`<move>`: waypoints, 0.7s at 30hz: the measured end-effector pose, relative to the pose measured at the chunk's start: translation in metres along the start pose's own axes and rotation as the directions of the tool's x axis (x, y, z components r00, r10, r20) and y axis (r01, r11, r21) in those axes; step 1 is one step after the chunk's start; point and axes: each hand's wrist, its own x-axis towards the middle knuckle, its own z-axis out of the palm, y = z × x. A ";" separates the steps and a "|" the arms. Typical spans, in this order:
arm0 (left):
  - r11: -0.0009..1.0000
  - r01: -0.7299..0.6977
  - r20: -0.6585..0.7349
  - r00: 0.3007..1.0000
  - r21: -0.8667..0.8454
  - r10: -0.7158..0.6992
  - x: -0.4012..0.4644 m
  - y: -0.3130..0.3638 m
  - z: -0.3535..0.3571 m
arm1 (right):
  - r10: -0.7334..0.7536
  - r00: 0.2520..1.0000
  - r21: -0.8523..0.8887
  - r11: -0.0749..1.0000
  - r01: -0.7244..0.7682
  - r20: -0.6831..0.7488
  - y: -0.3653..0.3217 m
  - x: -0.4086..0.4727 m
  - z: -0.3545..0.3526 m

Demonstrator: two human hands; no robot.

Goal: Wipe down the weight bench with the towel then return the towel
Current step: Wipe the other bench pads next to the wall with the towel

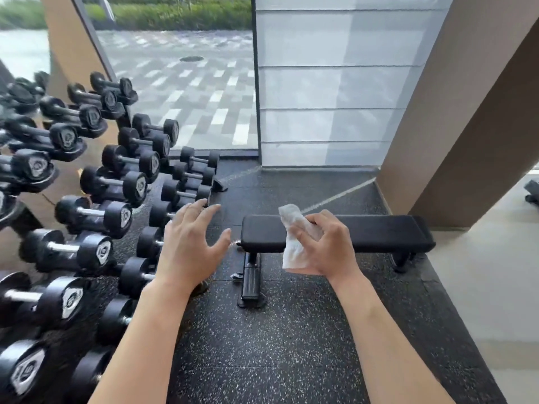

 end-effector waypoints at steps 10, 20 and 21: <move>0.999 0.038 -0.007 0.999 0.003 -0.038 0.086 -0.042 0.017 | -0.009 1.000 0.054 0.998 0.009 0.003 0.015 0.088 0.059; 0.993 -0.030 0.058 0.998 -0.111 0.036 0.219 -0.126 0.026 | 0.005 1.000 -0.028 1.000 -0.005 0.010 -0.006 0.187 0.146; 0.992 -0.043 0.062 0.997 -0.120 0.051 0.233 -0.132 0.026 | 0.013 1.000 -0.031 0.999 -0.014 -0.004 -0.008 0.196 0.152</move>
